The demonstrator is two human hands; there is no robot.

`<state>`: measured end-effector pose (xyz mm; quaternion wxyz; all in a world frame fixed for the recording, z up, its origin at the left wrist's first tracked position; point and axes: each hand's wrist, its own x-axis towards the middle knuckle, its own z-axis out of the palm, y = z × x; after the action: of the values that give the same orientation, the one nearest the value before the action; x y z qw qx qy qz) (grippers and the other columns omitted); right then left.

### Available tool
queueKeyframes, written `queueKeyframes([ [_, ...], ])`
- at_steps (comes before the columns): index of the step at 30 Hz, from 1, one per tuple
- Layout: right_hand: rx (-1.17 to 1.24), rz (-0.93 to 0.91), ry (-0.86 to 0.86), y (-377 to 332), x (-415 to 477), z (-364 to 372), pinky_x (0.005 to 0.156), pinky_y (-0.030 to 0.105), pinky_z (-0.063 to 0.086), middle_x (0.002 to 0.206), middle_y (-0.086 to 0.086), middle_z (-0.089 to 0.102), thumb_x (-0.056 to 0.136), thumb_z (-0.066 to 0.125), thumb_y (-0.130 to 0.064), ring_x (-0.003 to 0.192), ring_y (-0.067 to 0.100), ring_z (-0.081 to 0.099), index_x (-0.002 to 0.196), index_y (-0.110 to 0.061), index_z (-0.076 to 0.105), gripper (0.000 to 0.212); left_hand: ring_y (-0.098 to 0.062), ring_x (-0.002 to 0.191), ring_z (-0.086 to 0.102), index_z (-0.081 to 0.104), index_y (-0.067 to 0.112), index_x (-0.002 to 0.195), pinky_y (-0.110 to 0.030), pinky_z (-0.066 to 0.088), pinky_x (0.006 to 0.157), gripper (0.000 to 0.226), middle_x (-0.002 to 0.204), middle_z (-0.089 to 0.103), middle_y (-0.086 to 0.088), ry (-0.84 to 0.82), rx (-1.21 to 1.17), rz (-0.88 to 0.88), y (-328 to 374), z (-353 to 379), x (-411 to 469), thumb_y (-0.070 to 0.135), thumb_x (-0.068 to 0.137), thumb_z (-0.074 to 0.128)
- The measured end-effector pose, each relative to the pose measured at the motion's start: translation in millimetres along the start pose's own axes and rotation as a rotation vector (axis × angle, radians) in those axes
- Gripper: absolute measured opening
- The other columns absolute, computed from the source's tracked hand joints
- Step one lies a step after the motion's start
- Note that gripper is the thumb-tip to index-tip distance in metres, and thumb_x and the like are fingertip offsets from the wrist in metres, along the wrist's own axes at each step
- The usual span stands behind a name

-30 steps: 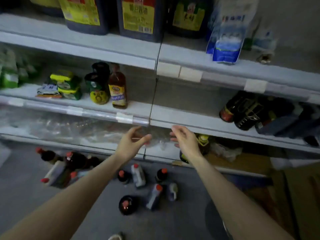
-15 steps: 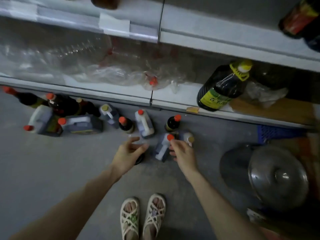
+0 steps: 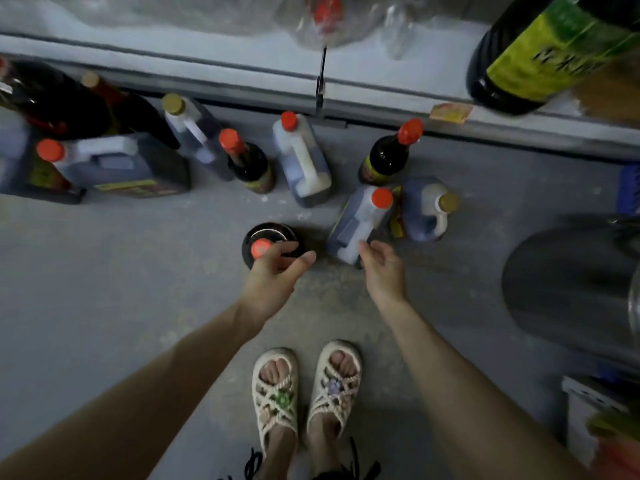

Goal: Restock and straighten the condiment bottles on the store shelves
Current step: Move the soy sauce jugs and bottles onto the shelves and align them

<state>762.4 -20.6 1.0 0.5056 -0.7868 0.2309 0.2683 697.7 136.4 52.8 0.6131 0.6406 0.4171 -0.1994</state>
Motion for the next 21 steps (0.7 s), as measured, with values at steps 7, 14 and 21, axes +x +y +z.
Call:
queueKeyframes([
  [7,0.081,0.072,0.038,17,31,25,0.063,0.019,0.043,0.095,0.003,0.062,0.093,0.063,-0.027,0.086,0.013,0.058,0.117,-0.002,0.058,0.035,-0.007,0.097,0.062,0.051,0.015,0.134,-0.035,0.049,0.095,0.048,0.102,0.064,0.004,-0.018,0.044,0.01,-14,1,23,0.032,0.091,0.062],
  [14,0.171,0.146,0.049,14,40,24,0.061,0.018,0.041,0.083,-0.005,0.055,0.094,0.061,-0.025,0.074,0.007,0.053,0.111,-0.012,0.049,0.024,-0.008,0.103,0.061,0.049,0.02,0.137,-0.035,0.049,0.097,0.051,0.107,0.064,0.007,-0.075,0.085,0.009,-11,-3,26,0.039,0.09,0.061],
  [21,-0.003,0.127,0.063,22,10,-5,0.063,0.026,0.044,0.086,-0.001,0.059,0.092,0.064,-0.028,0.074,0.012,0.056,0.115,-0.008,0.056,0.032,-0.014,0.107,0.061,0.05,0.02,0.133,-0.027,0.049,0.086,0.049,0.113,0.064,-0.001,-0.094,0.101,-0.011,-9,-2,8,0.037,0.089,0.063],
])
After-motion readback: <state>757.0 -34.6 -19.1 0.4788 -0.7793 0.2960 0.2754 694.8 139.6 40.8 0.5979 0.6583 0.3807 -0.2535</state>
